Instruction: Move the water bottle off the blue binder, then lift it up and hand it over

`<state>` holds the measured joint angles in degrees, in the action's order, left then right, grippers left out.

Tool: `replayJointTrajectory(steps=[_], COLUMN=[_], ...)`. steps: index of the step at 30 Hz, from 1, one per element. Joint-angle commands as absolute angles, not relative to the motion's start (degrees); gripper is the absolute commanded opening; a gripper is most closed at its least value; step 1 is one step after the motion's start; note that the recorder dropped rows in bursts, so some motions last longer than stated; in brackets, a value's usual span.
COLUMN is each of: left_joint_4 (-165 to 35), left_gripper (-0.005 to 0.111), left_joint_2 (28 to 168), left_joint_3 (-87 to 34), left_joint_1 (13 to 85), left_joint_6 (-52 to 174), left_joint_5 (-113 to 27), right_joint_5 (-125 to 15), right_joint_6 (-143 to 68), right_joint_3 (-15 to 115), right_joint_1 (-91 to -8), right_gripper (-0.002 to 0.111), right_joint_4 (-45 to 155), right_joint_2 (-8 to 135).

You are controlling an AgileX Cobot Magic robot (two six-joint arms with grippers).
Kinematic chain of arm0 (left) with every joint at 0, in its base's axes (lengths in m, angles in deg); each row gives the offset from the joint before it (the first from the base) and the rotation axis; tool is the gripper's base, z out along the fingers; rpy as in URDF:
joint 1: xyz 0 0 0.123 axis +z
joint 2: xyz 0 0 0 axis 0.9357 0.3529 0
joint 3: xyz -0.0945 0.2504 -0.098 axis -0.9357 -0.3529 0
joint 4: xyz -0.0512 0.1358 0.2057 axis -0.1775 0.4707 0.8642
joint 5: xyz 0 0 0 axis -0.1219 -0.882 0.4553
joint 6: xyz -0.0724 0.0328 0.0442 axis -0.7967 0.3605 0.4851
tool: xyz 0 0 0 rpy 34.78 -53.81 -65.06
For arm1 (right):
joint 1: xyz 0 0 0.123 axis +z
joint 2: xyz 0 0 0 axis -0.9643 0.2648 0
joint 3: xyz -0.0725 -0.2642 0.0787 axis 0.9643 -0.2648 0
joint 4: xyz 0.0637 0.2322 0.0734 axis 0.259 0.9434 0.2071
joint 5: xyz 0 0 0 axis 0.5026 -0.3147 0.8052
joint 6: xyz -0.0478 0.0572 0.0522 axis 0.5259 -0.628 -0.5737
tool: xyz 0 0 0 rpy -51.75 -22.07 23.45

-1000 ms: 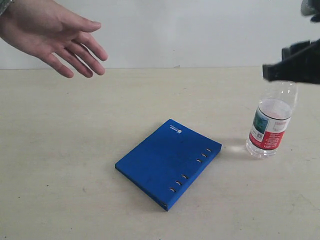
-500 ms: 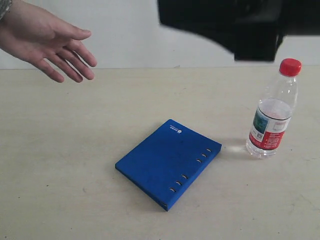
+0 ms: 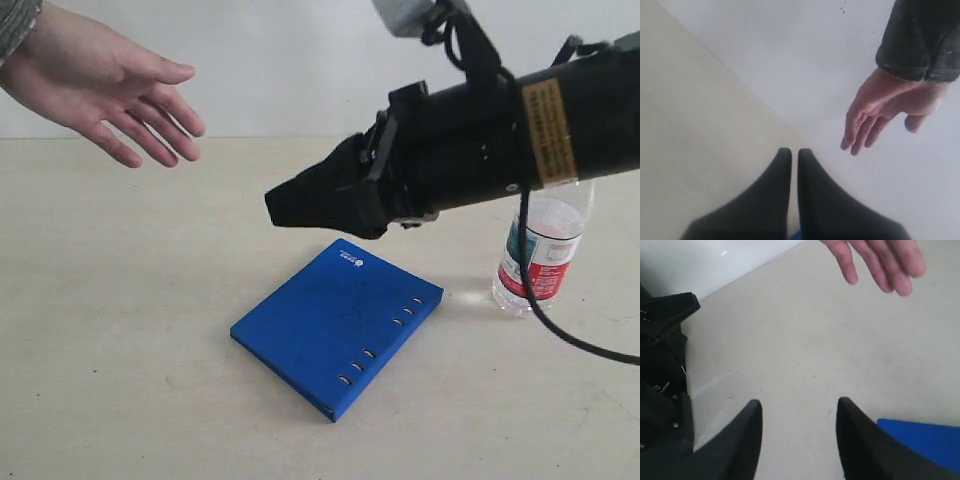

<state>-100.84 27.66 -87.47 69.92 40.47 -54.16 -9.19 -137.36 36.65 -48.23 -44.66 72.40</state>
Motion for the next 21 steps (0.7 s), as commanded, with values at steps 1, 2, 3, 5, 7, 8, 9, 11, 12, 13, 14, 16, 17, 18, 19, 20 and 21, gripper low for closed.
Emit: replayJointTrajectory(steps=[1,2,3,5,7,8,9,11,12,13,14,16,17,18,19,20,21], left_joint_4=[-110.0,-113.3,-115.4,-116.4,-117.1,-117.1,-117.1,-116.7,-116.7,-116.7,-116.7,-116.7,-116.7,-116.7,-116.9,-116.9,-116.9], left_gripper=[0.004,0.004,0.004,0.004,0.004,0.004,0.004,0.004,0.004,0.004,0.004,0.004,0.004,0.004,0.004,0.004,0.004], left_joint_2=[27.9,27.9,27.9,27.9,27.9,27.9,27.9,28.1,29.2,30.7,32.4,36.1,38.2,40.0,42.1,44.3,46.3], left_joint_3=[-87.3,-87.3,-87.3,-87.3,-87.3,-87.3,-87.3,-87.3,-87.3,-87.3,-87.3,-87.3,-87.3,-87.3,-87.3,-87.3,-87.3], left_joint_1=[69.4,69.4,69.4,69.4,69.4,69.4,69.4,69.4,69.4,69.4,69.4,69.4,69.4,69.4,69.4,69.4,69.4], left_joint_6=[39.7,41.0,44.6,51.5,55.6,56.9,58.3,62.1,63.5,65.3,67.0,68.8,69.3,69.9,70.5,70.8,71.2], left_joint_5=[-57.8,-59.9,-62.5,-65.3,-66.8,-67.4,-68.0,-68.8,-68.8,-68.6,-68.2,-67.0,-65.9,-65.0,-63.4,-61.6,-59.8], right_joint_5=[-7.9,-8.4,-10.4,-14.3,-19.6,-22.5,-25.0,-28.7,-29.2,-29.7,-29.7,-29.5,-29.5,-30.0,-30.6,-31.5,-32.4], right_joint_6=[-138.2,-138.2,-138.2,-138.1,-137.5,-137.4,-137.0,-135.4,-134.6,-134.2,-133.8,-133.7,-133.7,-133.7,-133.7,-133.7,-133.7], right_joint_3=[36.8,36.8,36.8,36.8,36.8,36.8,36.8,36.8,36.8,36.8,36.8,36.8,36.8,36.8,36.8,36.8,36.8], right_joint_1=[-48.4,-48.4,-48.4,-48.4,-48.4,-48.4,-48.4,-48.4,-48.4,-48.4,-48.4,-48.4,-48.4,-48.4,-48.4,-48.4,-48.4], right_gripper=[0.04,0.04,0.04,0.04,0.04,0.04,0.04,0.04,0.04,0.04,0.04,0.04,0.04,0.04,0.04,0.04,0.04], right_joint_4=[-44.6,-44.6,-44.6,-44.6,-44.6,-44.6,-44.6,-44.6,-44.6,-44.6,-44.6,-44.6,-44.6,-44.6,-44.6,-44.6,-44.6], right_joint_2=[77.3,78.5,79.8,80.7,81.2,81.4,81.6,82.0,82.3,82.7,83.1,84.0,84.6,85.2,85.7,86.3,86.8])
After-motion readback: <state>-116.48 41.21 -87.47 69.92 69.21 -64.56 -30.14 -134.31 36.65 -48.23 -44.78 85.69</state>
